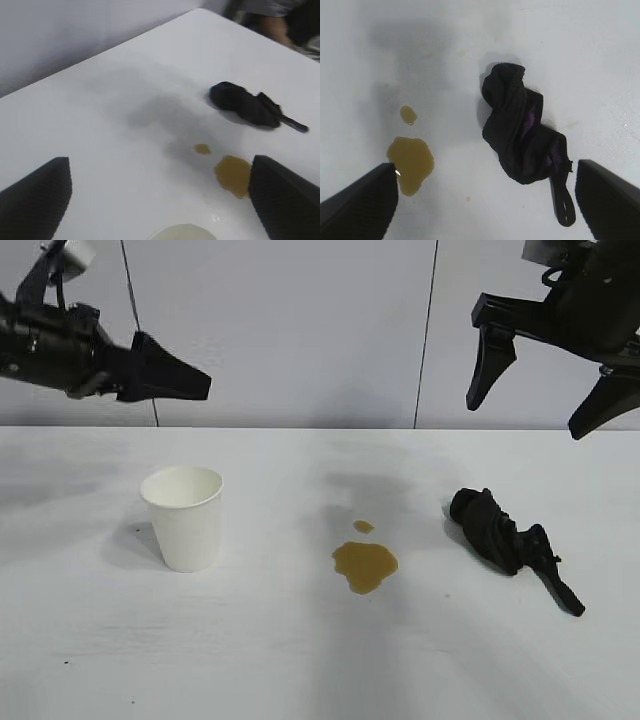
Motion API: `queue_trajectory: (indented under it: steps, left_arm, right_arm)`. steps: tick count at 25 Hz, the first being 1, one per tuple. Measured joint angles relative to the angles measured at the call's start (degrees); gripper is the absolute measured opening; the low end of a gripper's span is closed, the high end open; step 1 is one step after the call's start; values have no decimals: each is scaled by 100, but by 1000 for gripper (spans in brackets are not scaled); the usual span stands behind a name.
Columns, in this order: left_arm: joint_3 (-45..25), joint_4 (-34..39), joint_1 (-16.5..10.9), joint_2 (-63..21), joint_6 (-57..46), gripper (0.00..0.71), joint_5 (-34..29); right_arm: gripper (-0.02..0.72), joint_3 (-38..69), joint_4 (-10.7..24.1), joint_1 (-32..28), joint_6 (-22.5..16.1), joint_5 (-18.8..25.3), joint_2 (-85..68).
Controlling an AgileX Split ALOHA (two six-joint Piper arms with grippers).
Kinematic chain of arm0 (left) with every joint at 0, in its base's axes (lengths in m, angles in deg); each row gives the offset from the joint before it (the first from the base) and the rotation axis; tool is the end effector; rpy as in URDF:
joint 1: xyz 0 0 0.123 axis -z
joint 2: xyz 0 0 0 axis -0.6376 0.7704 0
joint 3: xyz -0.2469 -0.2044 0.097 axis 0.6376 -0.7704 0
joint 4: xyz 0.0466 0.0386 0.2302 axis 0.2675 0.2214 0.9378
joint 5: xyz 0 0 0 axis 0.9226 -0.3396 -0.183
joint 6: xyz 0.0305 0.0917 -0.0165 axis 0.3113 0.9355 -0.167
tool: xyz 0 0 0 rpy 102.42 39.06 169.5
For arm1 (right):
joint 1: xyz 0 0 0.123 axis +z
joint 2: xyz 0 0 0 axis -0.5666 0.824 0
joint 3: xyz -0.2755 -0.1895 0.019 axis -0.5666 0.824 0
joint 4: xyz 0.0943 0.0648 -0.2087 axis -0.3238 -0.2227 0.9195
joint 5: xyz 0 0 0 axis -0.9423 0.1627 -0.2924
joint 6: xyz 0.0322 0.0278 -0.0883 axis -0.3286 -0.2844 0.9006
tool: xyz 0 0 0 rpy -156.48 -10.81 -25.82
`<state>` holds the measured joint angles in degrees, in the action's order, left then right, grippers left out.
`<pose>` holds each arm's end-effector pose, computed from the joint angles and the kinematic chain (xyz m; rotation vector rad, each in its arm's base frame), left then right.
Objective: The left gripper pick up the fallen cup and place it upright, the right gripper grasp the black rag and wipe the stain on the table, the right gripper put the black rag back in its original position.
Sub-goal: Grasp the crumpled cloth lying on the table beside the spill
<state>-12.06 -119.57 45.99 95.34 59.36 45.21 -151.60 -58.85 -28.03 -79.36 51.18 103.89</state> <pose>0.3794 -0.1020 0.2569 0.6750 2.0700 -0.6726 0.3655 0.0550 0.2985 0.1255 2.7380 0.2869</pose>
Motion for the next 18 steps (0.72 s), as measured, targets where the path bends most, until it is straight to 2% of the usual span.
queue_trajectory:
  steps: [3,9,13,18]
  left_arm:
    - [20,1096,310,-442,-2049,693,636]
    - [589,3600,702,-510,-5606,693,266]
    - [731,4475,717,-497,-6845,693,15]
    - [731,4639,730,-497,-7266,693,-209]
  right_arm:
    - [662,0,0,0,0,0,0]
    - [662,0,0,0,0,-195,0]
    - [662,0,87,0,14,-136,27]
    - [662,0,609,0,62,-57,284]
